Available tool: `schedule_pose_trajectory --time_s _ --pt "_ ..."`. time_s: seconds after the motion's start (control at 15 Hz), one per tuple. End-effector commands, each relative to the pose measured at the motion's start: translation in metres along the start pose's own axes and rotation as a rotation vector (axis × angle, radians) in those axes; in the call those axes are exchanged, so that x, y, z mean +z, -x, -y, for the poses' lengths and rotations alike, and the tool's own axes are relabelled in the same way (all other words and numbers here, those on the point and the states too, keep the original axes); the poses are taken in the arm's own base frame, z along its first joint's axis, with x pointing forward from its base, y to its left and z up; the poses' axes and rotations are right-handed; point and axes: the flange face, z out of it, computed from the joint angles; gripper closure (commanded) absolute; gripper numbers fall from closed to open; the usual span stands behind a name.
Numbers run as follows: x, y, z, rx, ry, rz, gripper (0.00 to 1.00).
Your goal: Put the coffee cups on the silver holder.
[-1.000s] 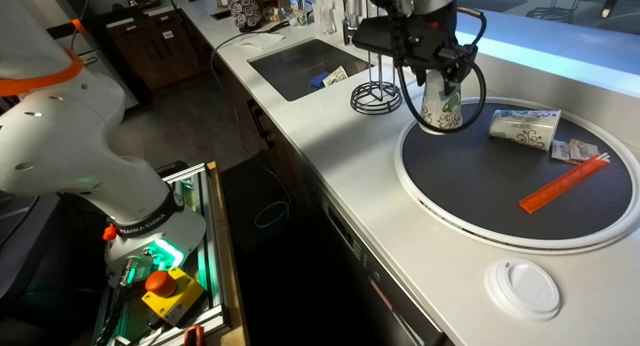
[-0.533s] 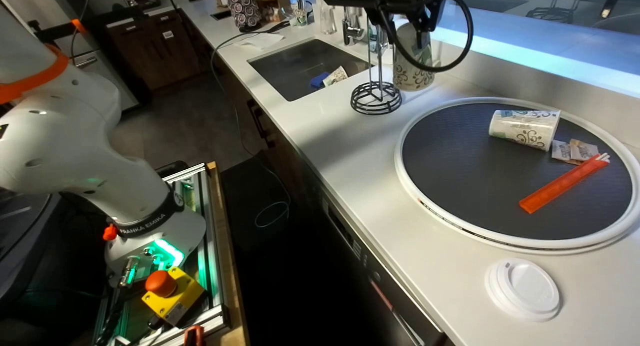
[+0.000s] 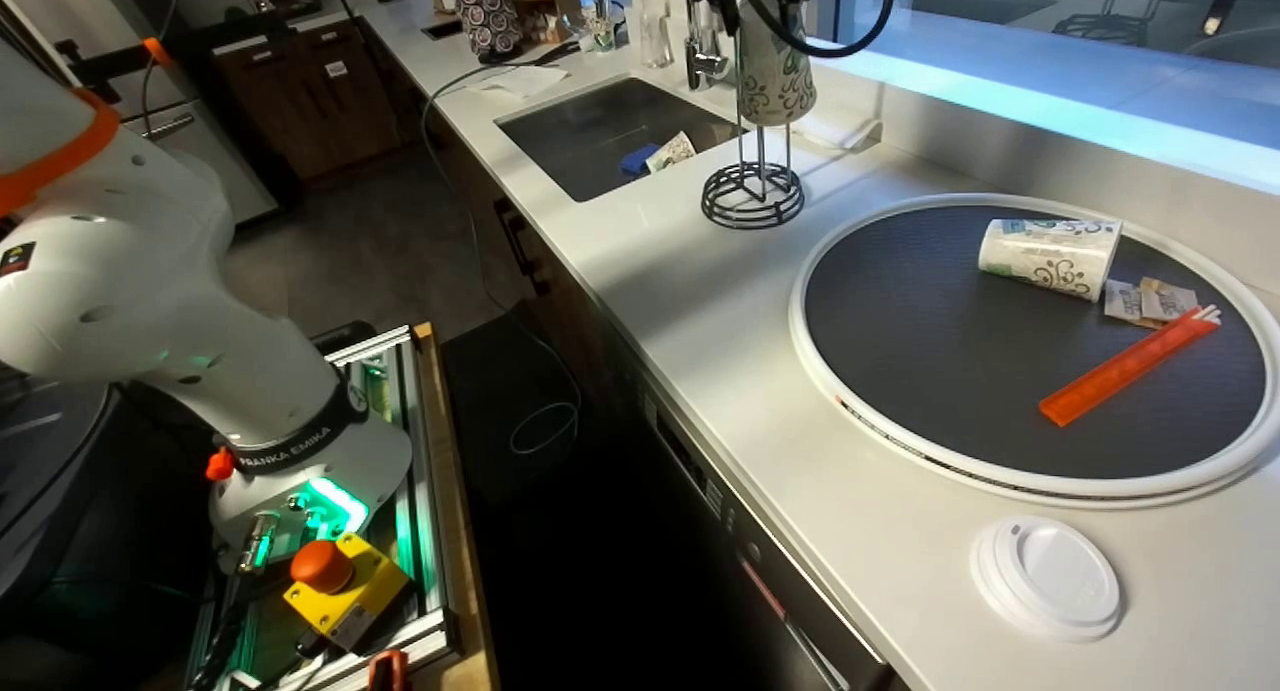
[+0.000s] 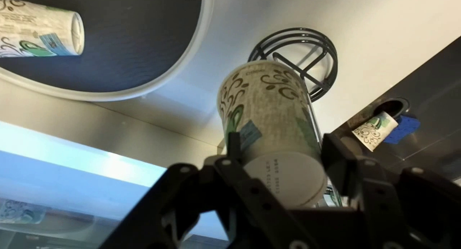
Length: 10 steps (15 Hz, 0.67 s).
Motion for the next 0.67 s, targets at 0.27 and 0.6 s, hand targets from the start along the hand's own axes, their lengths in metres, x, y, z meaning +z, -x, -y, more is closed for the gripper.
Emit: schedule_pose_trajectory --time_s 0.27,0.6 --pt "0.000 -0.018 0.037 -0.080 -0.055 -0.038 0.67" --pt "0.022 -0.040 0.055 -0.111 -0.043 -0.035 0.67"
